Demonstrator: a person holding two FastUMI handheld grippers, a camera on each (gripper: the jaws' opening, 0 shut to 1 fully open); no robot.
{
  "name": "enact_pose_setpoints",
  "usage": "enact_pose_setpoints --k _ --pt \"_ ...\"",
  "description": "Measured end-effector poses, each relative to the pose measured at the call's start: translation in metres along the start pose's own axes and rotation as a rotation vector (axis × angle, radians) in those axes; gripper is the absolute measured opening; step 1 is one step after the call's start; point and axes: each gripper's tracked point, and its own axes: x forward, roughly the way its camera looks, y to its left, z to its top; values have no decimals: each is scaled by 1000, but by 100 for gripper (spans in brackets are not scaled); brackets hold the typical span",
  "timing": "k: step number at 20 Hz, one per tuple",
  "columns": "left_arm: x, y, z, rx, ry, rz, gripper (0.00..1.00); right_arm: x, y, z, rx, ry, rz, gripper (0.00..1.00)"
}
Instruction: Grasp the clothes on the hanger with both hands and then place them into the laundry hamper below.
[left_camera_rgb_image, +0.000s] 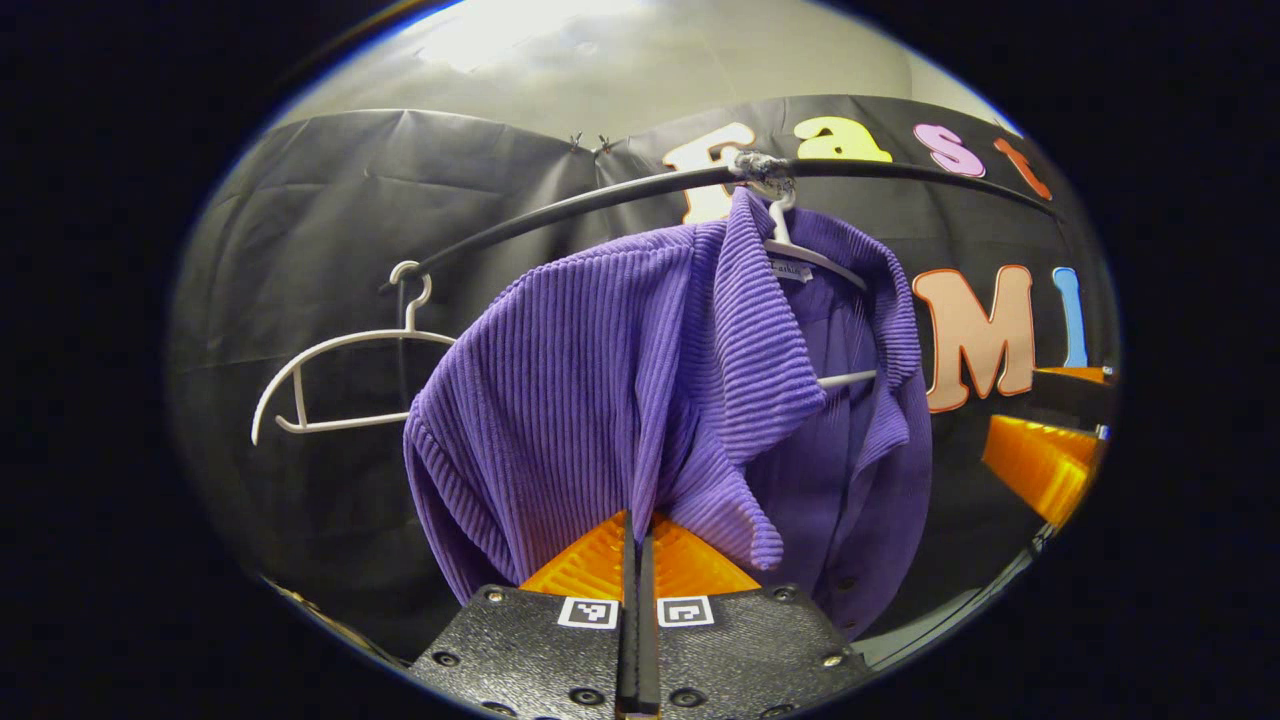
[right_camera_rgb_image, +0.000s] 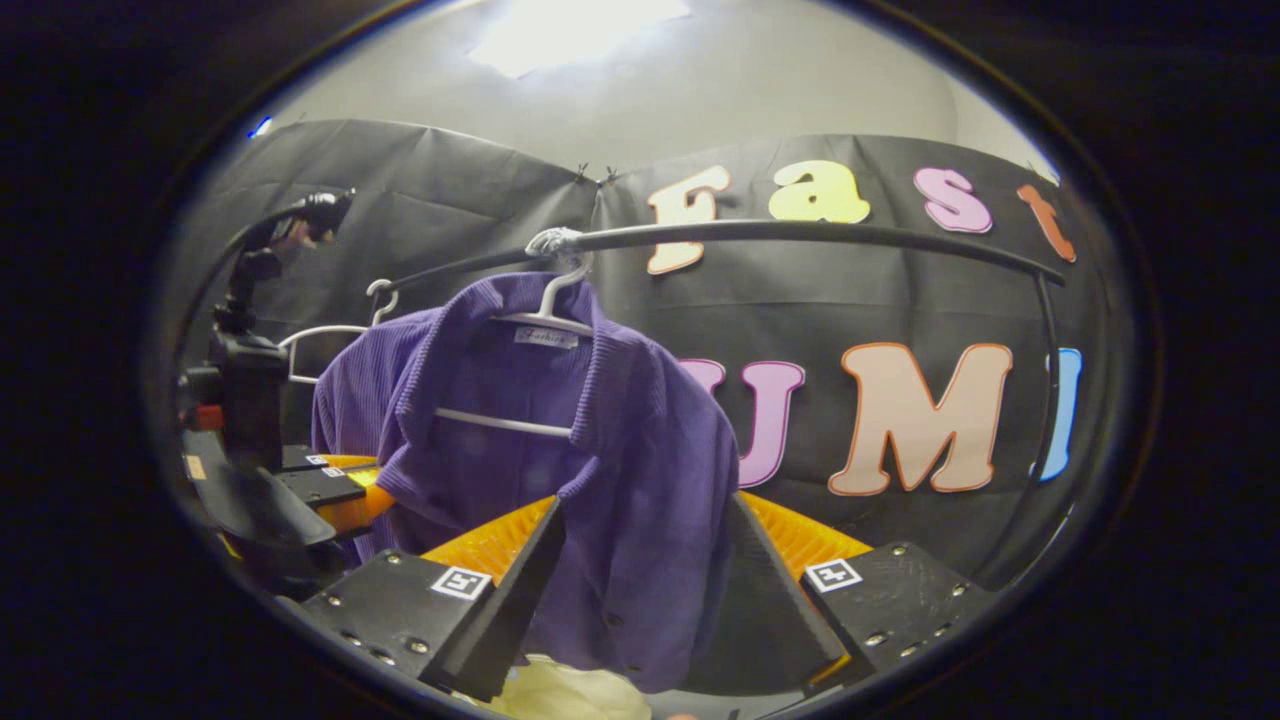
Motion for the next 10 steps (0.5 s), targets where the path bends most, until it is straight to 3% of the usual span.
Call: enact_pose_setpoints --k 4,10 --pt "-17 -3 9 -50 3 -71 0 19 11 -15 21 32 24 98" --pt "-43 11 50 -86 -58 -92 0 42 40 -27 47 60 60 98"
